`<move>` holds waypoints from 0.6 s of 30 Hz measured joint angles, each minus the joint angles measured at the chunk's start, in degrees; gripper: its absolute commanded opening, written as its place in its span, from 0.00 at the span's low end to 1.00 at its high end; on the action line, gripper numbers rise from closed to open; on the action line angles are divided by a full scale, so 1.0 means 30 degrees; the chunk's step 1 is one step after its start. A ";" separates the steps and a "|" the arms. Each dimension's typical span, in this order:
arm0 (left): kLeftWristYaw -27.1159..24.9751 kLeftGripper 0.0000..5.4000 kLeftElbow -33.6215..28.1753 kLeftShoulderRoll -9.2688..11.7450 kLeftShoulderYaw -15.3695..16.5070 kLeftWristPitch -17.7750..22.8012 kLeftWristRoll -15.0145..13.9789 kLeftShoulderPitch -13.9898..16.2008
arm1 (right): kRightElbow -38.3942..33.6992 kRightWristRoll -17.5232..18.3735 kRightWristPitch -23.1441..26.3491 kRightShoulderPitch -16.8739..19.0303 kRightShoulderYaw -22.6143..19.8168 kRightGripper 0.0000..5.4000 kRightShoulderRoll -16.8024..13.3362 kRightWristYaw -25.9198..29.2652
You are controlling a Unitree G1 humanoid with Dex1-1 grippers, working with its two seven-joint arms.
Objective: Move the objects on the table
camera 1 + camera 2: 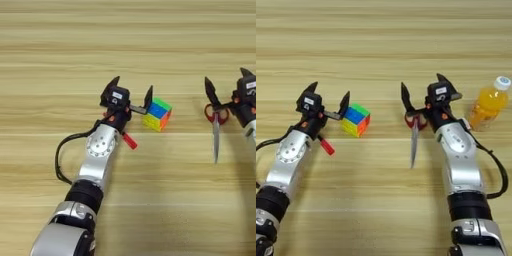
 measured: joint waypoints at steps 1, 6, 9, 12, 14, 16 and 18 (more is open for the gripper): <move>0.0028 1.00 0.0000 0.0001 0.0004 -0.0004 0.0000 0.0000 | -0.0080 0.0070 0.0001 -0.0028 -0.0074 1.00 -0.0056 -0.0014; 0.0497 1.00 0.0000 0.0023 0.0201 -0.0138 0.0015 0.0000 | -0.0236 0.0159 0.0001 -0.0302 -0.0714 1.00 -0.0336 -0.0290; 0.0581 1.00 0.0001 0.0164 0.0315 -0.0213 0.0016 0.0000 | -0.0227 0.0243 -0.0020 -0.0405 -0.1267 1.00 -0.0706 -0.0546; 0.0633 1.00 0.0002 0.0182 0.0330 -0.0228 0.0016 0.0000 | -0.0189 0.0429 -0.0173 -0.0688 -0.1687 1.00 -0.0978 -0.0829; 0.0747 1.00 0.0004 0.0186 0.0360 -0.0240 0.0015 0.0000 | -0.0093 0.0525 -0.0294 -0.0988 -0.2100 1.00 -0.1212 -0.0912; 0.0944 1.00 0.0004 0.0193 0.0521 -0.0277 0.0006 0.0000 | 0.0011 0.0595 -0.0322 -0.1218 -0.2491 1.00 -0.1518 -0.1199; 0.1146 1.00 0.0004 0.0251 0.0722 -0.0406 -0.0004 0.0000 | 0.0120 0.0750 -0.0342 -0.1290 -0.2771 1.00 -0.1641 -0.1274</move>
